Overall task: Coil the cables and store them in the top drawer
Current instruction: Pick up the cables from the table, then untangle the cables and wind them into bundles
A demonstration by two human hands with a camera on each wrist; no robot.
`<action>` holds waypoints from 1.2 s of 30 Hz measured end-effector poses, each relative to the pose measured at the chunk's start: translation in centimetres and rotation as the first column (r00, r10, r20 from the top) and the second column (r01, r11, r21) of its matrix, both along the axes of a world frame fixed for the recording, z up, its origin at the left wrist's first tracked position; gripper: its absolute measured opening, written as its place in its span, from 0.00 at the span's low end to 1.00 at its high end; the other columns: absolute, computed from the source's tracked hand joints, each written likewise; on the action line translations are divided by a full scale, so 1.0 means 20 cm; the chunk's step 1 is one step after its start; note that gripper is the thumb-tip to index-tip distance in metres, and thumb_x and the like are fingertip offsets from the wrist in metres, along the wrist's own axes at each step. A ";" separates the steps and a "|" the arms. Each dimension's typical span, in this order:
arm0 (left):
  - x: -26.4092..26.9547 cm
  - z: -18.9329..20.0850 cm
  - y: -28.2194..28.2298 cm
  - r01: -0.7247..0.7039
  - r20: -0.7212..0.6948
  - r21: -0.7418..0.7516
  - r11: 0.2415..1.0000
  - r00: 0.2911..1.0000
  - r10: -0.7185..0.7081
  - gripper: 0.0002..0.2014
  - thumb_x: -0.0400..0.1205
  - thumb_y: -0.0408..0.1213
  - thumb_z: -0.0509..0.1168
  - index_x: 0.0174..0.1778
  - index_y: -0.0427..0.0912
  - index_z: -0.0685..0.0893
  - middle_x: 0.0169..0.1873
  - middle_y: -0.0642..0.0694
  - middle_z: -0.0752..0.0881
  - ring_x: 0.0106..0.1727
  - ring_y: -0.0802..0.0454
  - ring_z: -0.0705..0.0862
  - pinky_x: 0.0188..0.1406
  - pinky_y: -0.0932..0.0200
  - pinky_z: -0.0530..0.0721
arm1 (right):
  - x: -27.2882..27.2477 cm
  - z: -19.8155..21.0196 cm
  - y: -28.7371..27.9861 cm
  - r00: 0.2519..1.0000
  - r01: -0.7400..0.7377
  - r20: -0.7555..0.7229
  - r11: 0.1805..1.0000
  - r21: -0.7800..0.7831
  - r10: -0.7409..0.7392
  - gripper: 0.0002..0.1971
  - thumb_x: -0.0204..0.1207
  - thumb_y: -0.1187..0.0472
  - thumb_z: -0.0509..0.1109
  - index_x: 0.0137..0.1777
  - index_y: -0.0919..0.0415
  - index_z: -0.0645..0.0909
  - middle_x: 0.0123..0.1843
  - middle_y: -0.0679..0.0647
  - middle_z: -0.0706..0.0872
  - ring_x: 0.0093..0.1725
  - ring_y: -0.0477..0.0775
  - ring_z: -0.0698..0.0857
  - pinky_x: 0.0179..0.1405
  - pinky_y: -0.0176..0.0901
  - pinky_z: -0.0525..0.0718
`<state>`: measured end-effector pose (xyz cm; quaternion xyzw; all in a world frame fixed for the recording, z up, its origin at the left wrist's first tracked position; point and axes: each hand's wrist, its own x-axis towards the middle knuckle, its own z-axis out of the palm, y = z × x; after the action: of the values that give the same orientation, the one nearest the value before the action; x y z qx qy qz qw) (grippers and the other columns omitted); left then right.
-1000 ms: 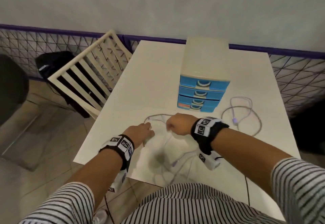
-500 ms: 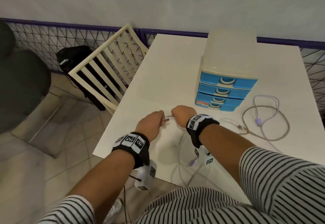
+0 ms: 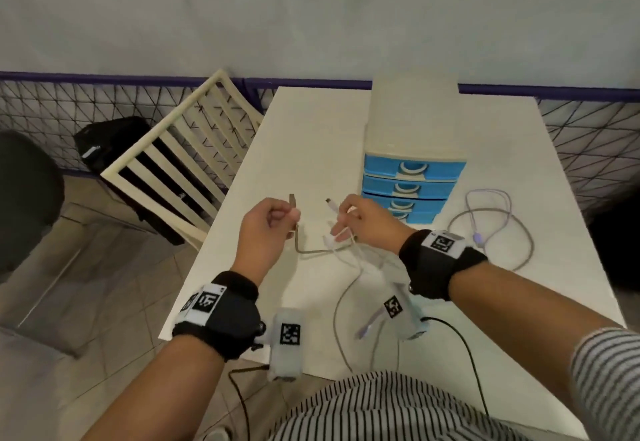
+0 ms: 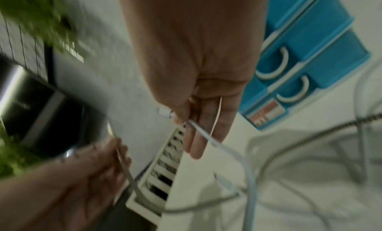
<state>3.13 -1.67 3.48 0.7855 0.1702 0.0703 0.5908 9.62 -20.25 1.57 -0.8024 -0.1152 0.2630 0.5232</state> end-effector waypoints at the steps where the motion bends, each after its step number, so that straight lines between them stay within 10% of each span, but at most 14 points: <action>1: 0.01 0.03 -0.03 0.010 -0.003 -0.080 0.997 1.000 -0.010 0.04 0.78 0.31 0.70 0.46 0.37 0.83 0.37 0.42 0.84 0.41 0.48 0.85 0.40 0.61 0.89 | 0.00 0.07 -0.04 0.999 0.016 -0.050 0.997 0.072 -0.012 0.09 0.86 0.64 0.58 0.43 0.56 0.71 0.47 0.60 0.91 0.44 0.59 0.91 0.42 0.47 0.84; 11: 0.13 0.15 -0.37 0.256 0.020 -0.277 0.926 0.965 -0.261 0.11 0.80 0.35 0.69 0.55 0.35 0.87 0.47 0.37 0.90 0.48 0.46 0.89 0.51 0.53 0.89 | -0.05 0.31 -0.20 0.980 0.163 -0.145 0.965 0.208 -0.135 0.06 0.81 0.57 0.69 0.45 0.57 0.77 0.53 0.61 0.90 0.50 0.55 0.93 0.42 0.45 0.90; 19: 0.14 0.11 -0.42 0.203 -0.023 -0.291 0.935 0.975 -0.219 0.12 0.79 0.43 0.69 0.52 0.40 0.90 0.43 0.45 0.90 0.45 0.53 0.86 0.47 0.58 0.84 | -0.06 0.29 -0.29 0.994 0.041 -0.099 0.998 -0.044 -0.045 0.10 0.80 0.57 0.69 0.56 0.61 0.85 0.57 0.56 0.90 0.57 0.51 0.89 0.59 0.46 0.87; 21: 0.14 0.10 -0.41 0.167 -0.023 -0.258 0.952 0.984 -0.179 0.11 0.79 0.42 0.69 0.52 0.41 0.90 0.42 0.47 0.89 0.45 0.53 0.86 0.48 0.57 0.85 | -0.07 0.22 -0.31 0.968 -0.230 0.002 0.888 -0.398 0.251 0.12 0.80 0.57 0.66 0.59 0.60 0.86 0.58 0.55 0.89 0.57 0.54 0.87 0.54 0.44 0.86; 24: 0.12 0.10 -0.39 0.181 -0.020 -0.196 0.964 0.982 -0.189 0.09 0.80 0.40 0.68 0.50 0.42 0.90 0.44 0.46 0.89 0.47 0.51 0.88 0.50 0.54 0.85 | -0.14 0.09 -0.26 0.730 -0.400 0.058 0.495 -0.771 0.681 0.13 0.81 0.58 0.62 0.58 0.59 0.86 0.60 0.57 0.88 0.58 0.60 0.84 0.51 0.47 0.82; 29: 0.10 0.11 -0.40 0.200 -0.027 -0.202 0.959 0.977 -0.209 0.06 0.80 0.37 0.67 0.47 0.43 0.90 0.41 0.46 0.90 0.43 0.51 0.87 0.51 0.56 0.86 | -0.31 -0.14 -0.13 0.321 -0.514 -0.088 0.095 -0.852 0.943 0.16 0.80 0.51 0.68 0.64 0.56 0.80 0.64 0.55 0.83 0.63 0.61 0.82 0.60 0.53 0.82; 32: 0.09 0.12 -0.39 0.209 -0.034 -0.212 0.955 0.975 -0.221 0.06 0.81 0.38 0.66 0.45 0.47 0.90 0.47 0.49 0.91 0.43 0.54 0.90 0.54 0.54 0.87 | -0.38 -0.19 -0.09 0.278 -0.458 -0.114 0.027 -0.889 0.954 0.20 0.83 0.47 0.62 0.66 0.62 0.77 0.64 0.61 0.81 0.63 0.63 0.80 0.57 0.54 0.80; 36: 0.09 0.14 -0.38 0.203 -0.037 -0.213 0.956 0.976 -0.215 0.07 0.82 0.38 0.65 0.47 0.44 0.90 0.45 0.49 0.91 0.42 0.55 0.90 0.54 0.53 0.86 | -0.32 -0.16 -0.14 0.446 -0.418 0.012 0.220 -0.882 0.895 0.14 0.86 0.56 0.57 0.63 0.63 0.76 0.63 0.62 0.82 0.61 0.64 0.83 0.50 0.53 0.81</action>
<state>4.95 -9.36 6.22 0.7347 0.1101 -0.0341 0.6686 3.14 -23.13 -1.61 -0.8344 -0.4738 0.2569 -0.1157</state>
